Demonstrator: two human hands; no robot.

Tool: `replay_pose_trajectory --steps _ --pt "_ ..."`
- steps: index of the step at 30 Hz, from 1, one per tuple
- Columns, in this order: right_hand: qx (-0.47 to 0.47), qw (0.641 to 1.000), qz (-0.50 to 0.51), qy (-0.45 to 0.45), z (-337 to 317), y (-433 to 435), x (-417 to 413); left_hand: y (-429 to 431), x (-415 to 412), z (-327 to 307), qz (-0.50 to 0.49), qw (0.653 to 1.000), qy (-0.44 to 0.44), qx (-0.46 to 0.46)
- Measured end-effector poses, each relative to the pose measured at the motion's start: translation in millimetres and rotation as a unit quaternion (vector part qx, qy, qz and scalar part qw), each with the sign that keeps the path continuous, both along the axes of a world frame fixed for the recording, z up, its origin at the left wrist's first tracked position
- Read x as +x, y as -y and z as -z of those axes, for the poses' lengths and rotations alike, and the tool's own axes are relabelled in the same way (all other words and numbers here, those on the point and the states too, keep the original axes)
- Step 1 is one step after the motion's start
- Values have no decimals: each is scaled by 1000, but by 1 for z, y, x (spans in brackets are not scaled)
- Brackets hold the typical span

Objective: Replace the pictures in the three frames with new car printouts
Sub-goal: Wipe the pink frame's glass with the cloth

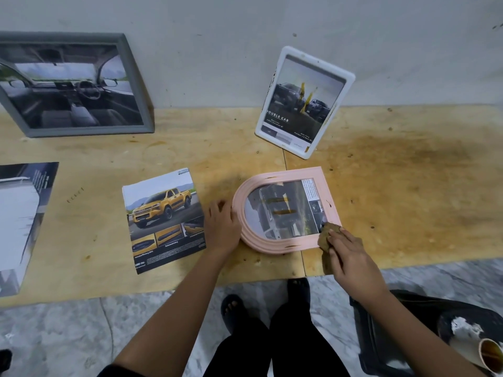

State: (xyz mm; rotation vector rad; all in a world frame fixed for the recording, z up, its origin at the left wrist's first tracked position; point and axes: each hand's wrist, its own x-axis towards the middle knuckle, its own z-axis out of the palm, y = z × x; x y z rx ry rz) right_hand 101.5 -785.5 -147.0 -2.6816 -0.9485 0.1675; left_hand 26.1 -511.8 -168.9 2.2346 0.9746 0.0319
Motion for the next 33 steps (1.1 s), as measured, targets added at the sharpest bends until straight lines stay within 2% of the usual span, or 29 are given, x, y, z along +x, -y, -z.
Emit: replay_pose_trajectory --steps 3,5,9,13,17,25,33 --pt "-10 1000 12 -24 5 2 -2 15 -6 8 -21 999 40 1" --pt "-30 1000 7 -4 5 1 -4 20 -10 14 -21 998 52 25" --pt "-41 998 18 38 5 -1 -5 21 -15 25 8 996 28 81" --pt "-18 996 81 14 5 -8 7 23 -14 25 8 995 24 94" --pt "-16 997 63 45 2 -13 23 24 -14 24 14 994 19 105" --pt "-41 998 37 25 1 -26 50 25 -14 27 20 992 13 124" --pt "1 1000 22 17 -10 -38 60 27 -13 27 16 991 10 130"
